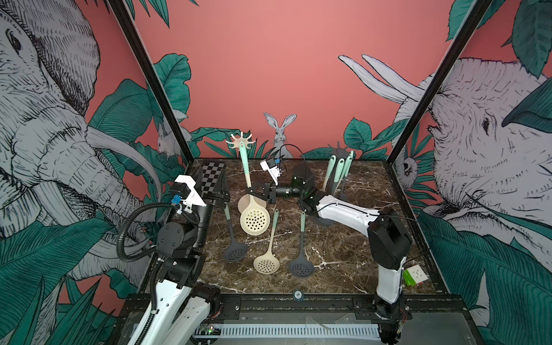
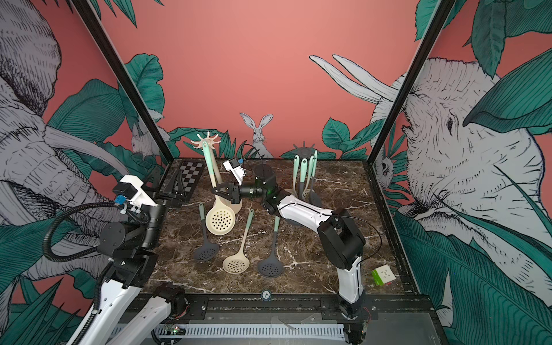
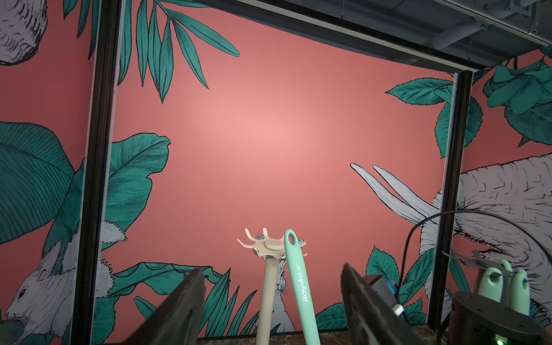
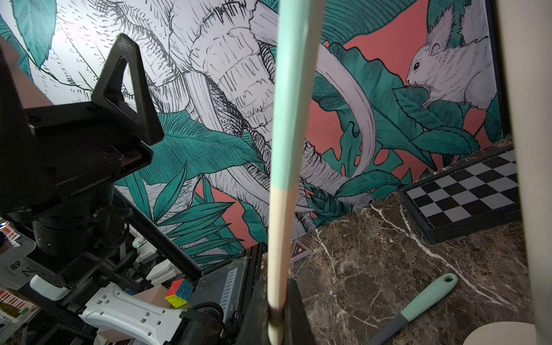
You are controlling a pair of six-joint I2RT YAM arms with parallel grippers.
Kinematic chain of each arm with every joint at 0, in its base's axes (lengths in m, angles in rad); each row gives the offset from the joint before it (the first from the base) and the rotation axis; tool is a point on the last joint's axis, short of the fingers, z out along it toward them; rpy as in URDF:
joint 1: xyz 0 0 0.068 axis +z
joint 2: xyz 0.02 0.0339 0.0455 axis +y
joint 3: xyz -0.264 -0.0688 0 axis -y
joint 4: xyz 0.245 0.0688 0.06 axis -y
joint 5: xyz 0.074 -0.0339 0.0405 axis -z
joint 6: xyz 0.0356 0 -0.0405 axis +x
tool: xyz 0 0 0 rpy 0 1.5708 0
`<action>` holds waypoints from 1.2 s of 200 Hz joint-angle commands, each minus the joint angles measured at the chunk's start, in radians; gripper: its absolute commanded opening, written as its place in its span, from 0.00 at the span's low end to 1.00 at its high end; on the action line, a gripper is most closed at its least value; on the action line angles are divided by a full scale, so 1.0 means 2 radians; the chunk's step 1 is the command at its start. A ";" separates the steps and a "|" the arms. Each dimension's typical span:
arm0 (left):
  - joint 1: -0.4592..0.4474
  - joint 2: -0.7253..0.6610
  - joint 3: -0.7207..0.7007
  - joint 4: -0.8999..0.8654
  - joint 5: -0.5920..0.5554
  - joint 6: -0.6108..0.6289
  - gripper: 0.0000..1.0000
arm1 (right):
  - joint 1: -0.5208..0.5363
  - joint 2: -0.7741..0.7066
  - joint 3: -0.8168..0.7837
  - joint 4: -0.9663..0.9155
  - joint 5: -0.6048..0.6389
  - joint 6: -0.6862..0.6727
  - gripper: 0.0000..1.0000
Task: Hang the skimmer on the kitchen utensil rack
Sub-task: Hang the skimmer on the rack.
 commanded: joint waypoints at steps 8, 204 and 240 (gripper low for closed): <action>0.001 0.009 0.000 0.014 -0.001 0.003 0.73 | 0.004 -0.028 -0.005 0.008 -0.004 -0.025 0.00; 0.001 0.021 0.004 0.016 0.010 0.003 0.73 | 0.014 -0.008 0.018 0.010 -0.018 -0.014 0.00; 0.001 0.022 0.003 0.016 0.009 0.004 0.73 | 0.014 -0.002 0.023 -0.001 -0.018 -0.016 0.00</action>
